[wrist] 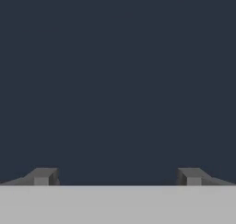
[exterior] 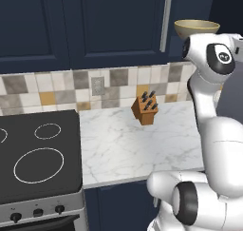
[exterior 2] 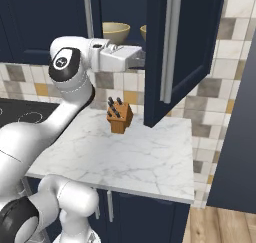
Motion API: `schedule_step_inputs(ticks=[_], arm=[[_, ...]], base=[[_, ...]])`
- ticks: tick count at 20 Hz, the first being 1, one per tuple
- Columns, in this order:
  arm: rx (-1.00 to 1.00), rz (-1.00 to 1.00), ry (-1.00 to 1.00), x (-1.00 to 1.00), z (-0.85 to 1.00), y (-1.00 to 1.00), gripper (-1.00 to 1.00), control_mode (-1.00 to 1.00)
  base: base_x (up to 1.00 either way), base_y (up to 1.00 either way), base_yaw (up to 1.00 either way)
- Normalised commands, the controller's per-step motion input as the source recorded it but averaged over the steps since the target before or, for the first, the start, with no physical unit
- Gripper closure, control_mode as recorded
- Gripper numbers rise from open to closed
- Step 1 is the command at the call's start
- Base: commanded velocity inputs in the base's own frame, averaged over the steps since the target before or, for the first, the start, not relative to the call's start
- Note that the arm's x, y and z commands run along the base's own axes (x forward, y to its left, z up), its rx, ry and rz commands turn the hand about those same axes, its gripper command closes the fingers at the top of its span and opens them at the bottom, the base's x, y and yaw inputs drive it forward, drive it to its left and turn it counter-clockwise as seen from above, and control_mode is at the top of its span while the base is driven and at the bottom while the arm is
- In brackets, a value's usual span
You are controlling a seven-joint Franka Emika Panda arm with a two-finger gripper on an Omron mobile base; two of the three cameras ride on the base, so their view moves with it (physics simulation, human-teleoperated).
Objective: Move the bowls from the cabinet to the plates on the dining table.
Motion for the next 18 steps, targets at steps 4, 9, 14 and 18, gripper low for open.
schedule_step_inputs(ticks=[4, 9, 14, 18], arm=[[0.00, -0.16, 0.00, 0.00, 0.00, -0.46, -1.00, -1.00], [0.00, -0.16, -0.01, 0.00, 0.00, -0.49, -1.00, -1.00], [0.00, -0.16, -0.01, 0.00, 0.00, -0.51, -1.00, -1.00], [0.01, -0.11, 0.00, 0.00, 0.00, -0.42, -1.00, -1.00]], base=[[0.00, 0.00, 0.00], [0.00, 0.00, 0.00], [0.00, 0.00, 0.00], [0.00, 0.00, 0.00]])
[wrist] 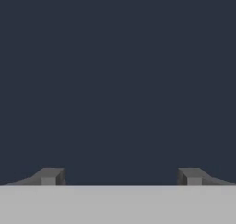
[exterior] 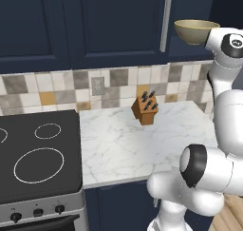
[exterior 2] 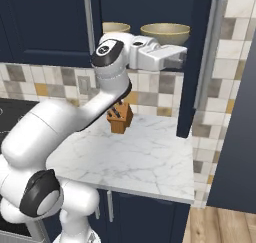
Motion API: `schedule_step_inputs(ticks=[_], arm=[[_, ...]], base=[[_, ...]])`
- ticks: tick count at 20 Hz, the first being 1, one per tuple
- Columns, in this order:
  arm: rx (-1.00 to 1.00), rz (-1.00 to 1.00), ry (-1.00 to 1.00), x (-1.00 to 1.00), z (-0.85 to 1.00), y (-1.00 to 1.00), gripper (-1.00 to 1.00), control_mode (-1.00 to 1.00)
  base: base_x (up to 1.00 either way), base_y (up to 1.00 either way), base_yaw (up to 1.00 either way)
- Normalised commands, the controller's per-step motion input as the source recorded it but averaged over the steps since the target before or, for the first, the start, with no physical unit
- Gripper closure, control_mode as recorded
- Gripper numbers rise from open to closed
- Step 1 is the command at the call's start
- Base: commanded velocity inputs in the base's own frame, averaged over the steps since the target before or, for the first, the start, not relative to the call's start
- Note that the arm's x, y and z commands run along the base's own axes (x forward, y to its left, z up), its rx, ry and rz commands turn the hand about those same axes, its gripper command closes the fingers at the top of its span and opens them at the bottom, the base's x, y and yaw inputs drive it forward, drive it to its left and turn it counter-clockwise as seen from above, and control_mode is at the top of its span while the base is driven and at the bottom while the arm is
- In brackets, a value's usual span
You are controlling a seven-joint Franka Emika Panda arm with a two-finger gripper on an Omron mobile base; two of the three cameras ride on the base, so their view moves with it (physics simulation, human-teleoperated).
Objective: Move the bowls from the cabinet to the plates on the dining table.
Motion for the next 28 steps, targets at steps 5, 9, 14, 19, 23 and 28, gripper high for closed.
schedule_step_inputs(ticks=[5, 9, 14, 19, 23, 28], arm=[[0.02, 0.00, 0.00, 0.00, 0.00, -0.29, -1.00, -1.00], [0.04, 0.00, 0.00, 0.00, 0.00, -0.26, -1.00, -1.00], [0.02, 0.00, 0.00, 0.00, 0.00, -0.17, -1.00, -1.00], [0.03, 0.03, -0.01, 0.00, 0.00, 0.15, -1.00, -1.00], [0.00, 0.10, -0.04, 0.00, -0.04, 0.57, -1.00, -1.00], [0.00, 0.12, -0.02, -0.07, 0.00, 0.64, -1.00, -1.00]], base=[[0.00, 0.00, 0.00], [0.00, 0.00, 0.00], [0.00, 0.00, 0.00], [0.00, 0.00, 0.00], [0.00, 0.00, 0.00], [0.00, 0.00, 0.00]])
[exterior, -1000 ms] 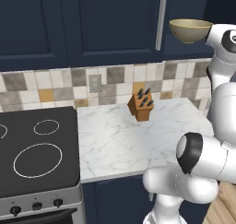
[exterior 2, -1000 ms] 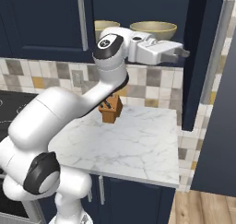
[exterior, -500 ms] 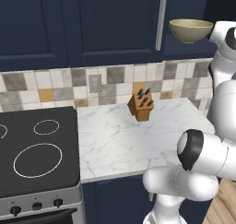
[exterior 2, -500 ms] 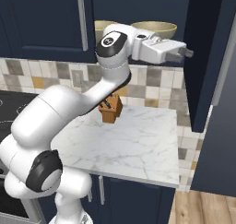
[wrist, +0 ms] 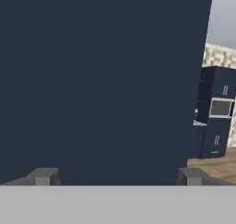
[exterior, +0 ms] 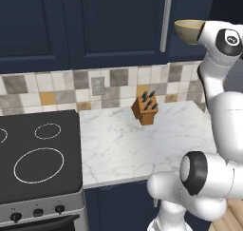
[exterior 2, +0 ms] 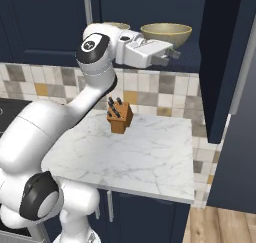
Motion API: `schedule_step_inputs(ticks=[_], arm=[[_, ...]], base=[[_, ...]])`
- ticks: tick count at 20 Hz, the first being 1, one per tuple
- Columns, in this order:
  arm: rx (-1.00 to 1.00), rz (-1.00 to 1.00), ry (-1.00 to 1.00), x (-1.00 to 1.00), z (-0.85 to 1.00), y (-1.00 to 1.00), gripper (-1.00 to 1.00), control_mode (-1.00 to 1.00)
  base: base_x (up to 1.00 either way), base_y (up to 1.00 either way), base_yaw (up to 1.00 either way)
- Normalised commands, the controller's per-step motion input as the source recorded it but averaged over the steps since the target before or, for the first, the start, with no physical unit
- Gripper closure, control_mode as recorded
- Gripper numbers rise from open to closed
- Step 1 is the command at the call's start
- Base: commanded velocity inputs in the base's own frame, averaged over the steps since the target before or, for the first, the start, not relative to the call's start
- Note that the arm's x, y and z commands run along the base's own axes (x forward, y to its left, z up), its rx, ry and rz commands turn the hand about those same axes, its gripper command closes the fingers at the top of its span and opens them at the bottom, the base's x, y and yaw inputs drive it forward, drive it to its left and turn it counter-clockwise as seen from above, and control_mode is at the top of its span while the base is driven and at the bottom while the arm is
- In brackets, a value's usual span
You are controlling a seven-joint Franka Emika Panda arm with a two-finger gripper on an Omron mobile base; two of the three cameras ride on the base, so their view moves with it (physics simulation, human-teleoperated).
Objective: Move the bowls from the cabinet to the plates on the dining table.
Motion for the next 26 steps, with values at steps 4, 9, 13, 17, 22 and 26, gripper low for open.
schedule_step_inputs(ticks=[4, 9, 13, 17, 22, 26], arm=[[0.00, 0.18, 0.02, -0.36, 0.00, 0.53, -1.00, -1.00], [0.00, 0.17, 0.00, -0.39, -0.03, 0.43, -1.00, -1.00], [0.00, 0.17, 0.00, -0.22, -0.09, 0.50, -1.00, -1.00], [0.00, 0.25, -0.03, -0.04, -0.12, 0.58, -1.00, -1.00], [0.00, 0.29, -0.01, 0.00, -0.02, 0.56, -1.00, -1.00], [0.01, 0.32, 0.00, 0.00, 0.00, 0.49, -1.00, -1.00]], base=[[0.00, 0.00, 0.00], [0.00, 0.00, 0.00], [0.00, 0.00, 0.00], [0.00, 0.00, 0.00], [0.00, 0.00, 0.00], [0.00, 0.00, 0.00]])
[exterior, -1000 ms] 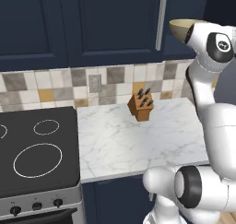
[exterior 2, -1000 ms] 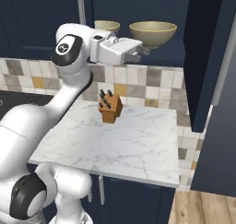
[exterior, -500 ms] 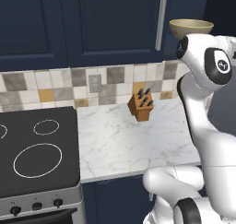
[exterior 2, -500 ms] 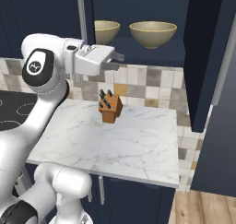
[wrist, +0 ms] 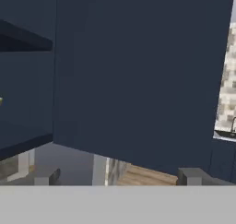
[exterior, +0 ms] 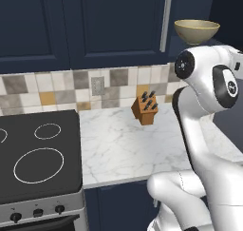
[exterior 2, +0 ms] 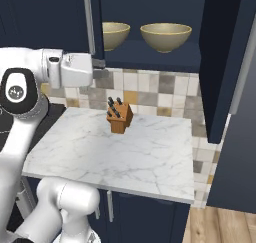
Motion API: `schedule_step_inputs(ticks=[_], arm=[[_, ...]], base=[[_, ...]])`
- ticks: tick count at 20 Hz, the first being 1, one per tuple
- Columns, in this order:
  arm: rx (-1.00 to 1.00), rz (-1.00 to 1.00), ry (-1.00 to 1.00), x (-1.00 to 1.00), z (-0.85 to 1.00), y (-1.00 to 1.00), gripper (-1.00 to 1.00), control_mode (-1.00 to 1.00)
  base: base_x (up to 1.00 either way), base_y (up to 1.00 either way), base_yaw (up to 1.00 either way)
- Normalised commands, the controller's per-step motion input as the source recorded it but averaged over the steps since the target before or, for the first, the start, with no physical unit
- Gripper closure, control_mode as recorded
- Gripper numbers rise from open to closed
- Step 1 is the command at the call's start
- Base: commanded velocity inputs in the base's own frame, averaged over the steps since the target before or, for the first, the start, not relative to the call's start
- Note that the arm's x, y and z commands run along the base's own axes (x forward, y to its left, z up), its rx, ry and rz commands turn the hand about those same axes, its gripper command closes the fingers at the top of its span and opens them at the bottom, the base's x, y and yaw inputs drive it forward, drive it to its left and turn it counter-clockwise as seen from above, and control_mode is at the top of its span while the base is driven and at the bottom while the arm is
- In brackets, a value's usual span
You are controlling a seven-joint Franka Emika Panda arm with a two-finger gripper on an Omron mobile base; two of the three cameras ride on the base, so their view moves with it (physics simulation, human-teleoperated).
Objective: Move the bowls from the cabinet to the plates on the dining table.
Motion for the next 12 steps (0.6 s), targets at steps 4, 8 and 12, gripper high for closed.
schedule_step_inputs(ticks=[4, 8, 12], arm=[[0.01, 0.34, 0.00, 0.02, 0.00, 0.44, -1.00, -1.00], [0.01, 0.33, -0.01, 0.00, 0.00, 0.42, -1.00, -1.00], [0.02, 0.33, -0.01, 0.10, 0.00, 0.39, -1.00, -1.00]], base=[[0.00, 0.00, 0.00], [0.00, 0.00, 0.00], [0.00, 0.00, 0.00]])
